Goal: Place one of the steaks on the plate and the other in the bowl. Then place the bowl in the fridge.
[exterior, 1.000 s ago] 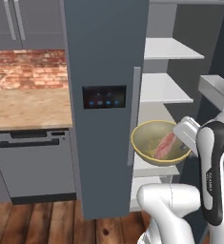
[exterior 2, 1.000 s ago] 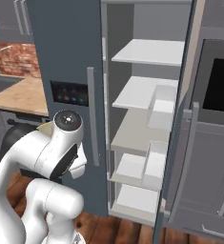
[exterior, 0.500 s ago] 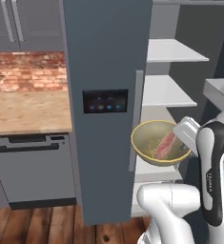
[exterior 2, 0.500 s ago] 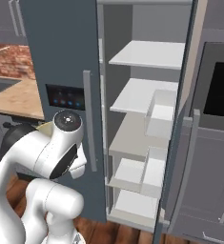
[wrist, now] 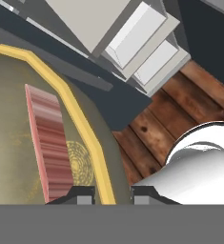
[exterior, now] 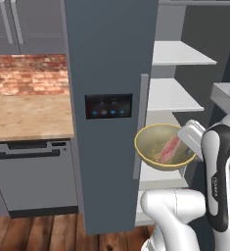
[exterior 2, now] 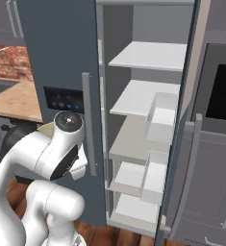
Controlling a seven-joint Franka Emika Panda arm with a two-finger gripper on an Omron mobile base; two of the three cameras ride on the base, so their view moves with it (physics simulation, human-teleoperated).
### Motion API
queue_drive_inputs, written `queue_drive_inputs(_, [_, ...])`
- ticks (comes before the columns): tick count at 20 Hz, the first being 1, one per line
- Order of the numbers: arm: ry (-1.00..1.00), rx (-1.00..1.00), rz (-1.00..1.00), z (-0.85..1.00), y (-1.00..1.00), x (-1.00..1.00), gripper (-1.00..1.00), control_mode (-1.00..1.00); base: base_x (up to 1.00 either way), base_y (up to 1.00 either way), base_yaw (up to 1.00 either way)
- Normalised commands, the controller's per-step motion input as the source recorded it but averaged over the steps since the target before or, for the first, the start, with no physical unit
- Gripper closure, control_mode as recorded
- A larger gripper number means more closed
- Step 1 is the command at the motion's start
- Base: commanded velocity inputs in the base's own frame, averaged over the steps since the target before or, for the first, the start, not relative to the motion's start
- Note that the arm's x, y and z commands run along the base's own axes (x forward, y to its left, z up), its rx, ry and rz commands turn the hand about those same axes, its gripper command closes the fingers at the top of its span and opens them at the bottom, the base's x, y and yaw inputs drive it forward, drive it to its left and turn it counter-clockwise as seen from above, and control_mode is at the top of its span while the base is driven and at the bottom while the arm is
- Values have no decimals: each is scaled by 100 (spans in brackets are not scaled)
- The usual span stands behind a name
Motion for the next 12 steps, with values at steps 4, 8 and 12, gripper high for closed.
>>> queue_drive_inputs(4, [0,0,0,0,0,0,100,100,19,12,-3])
queue_drive_inputs(8, [0,0,0,0,0,0,100,100,27,16,-8])
queue_drive_inputs(12, [0,0,0,0,0,0,100,100,31,24,-13])
